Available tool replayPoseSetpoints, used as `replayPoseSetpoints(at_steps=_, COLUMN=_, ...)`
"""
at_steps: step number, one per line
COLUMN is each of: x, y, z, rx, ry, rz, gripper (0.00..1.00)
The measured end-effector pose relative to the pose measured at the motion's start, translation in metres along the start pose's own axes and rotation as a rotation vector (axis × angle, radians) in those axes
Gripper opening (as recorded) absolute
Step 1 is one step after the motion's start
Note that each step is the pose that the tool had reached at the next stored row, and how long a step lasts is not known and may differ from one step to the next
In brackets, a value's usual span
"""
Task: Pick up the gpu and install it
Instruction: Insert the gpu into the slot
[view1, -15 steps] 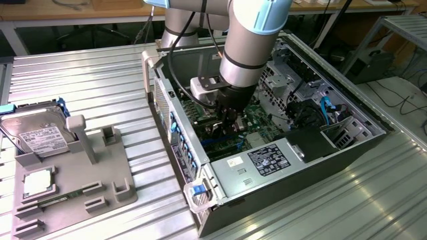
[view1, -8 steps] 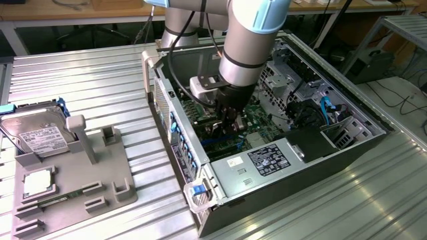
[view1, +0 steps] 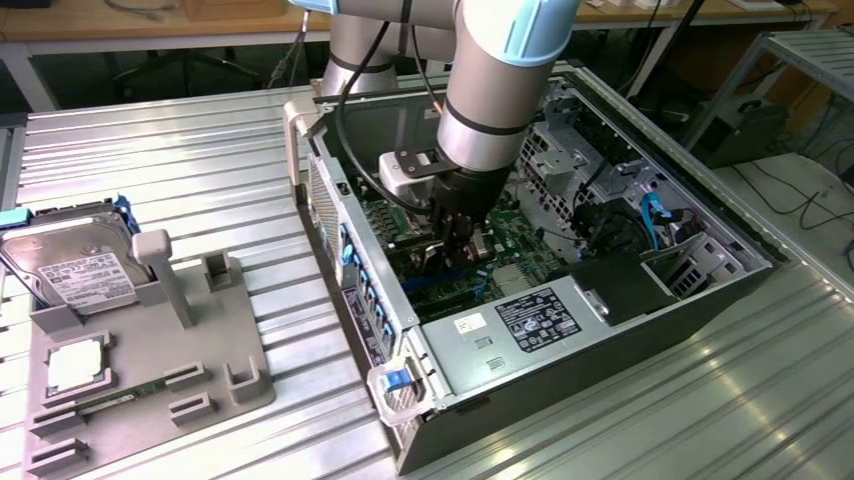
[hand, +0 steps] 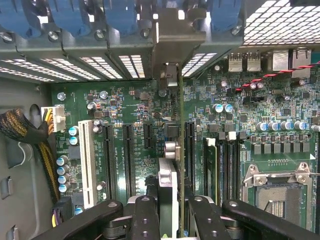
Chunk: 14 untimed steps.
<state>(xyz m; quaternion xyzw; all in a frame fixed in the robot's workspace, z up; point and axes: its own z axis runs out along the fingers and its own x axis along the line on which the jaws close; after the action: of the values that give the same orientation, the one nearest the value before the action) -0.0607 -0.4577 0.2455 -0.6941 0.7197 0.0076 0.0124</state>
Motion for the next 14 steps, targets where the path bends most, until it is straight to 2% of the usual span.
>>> replayPoseSetpoints(at_steps=14, x=-0.0002, y=0.0000, z=0.0000, rx=0.0000, ry=0.0000, rz=0.000, gripper=0.28)
